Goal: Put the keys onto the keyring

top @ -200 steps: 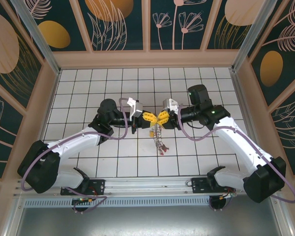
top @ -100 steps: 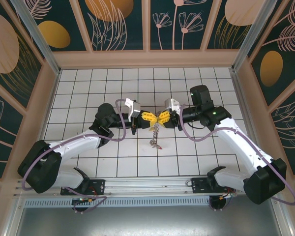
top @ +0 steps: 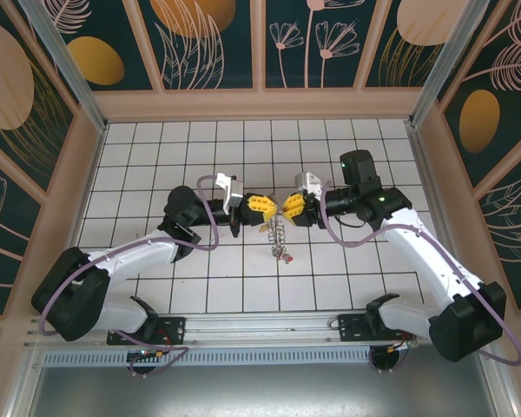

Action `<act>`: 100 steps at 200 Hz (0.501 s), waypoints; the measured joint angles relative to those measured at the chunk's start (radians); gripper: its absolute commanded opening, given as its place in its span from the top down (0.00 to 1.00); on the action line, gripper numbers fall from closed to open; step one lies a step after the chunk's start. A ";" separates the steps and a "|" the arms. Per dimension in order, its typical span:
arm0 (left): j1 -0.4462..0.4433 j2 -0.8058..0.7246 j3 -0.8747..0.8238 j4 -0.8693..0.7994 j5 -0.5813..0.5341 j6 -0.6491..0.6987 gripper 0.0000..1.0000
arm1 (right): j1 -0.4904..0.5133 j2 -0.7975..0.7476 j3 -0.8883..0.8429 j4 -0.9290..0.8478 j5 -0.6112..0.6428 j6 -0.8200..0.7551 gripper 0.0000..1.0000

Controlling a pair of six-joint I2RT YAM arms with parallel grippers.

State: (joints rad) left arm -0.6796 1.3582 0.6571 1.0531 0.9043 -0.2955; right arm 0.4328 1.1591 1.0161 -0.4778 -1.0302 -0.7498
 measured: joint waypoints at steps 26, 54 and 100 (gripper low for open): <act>0.000 0.000 0.000 0.007 0.001 -0.006 1.00 | -0.003 -0.015 0.010 0.000 0.000 0.001 0.78; 0.000 0.000 0.000 0.014 0.003 -0.010 1.00 | -0.003 -0.015 0.024 0.000 -0.001 0.001 0.78; 0.000 0.000 0.000 0.014 0.004 -0.014 1.00 | -0.003 -0.015 0.029 0.000 -0.008 0.000 0.77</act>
State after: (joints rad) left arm -0.6800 1.3582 0.6571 1.0672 0.9085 -0.3092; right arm 0.4297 1.1442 1.0451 -0.4778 -1.0382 -0.7494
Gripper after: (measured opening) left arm 0.066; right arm 0.223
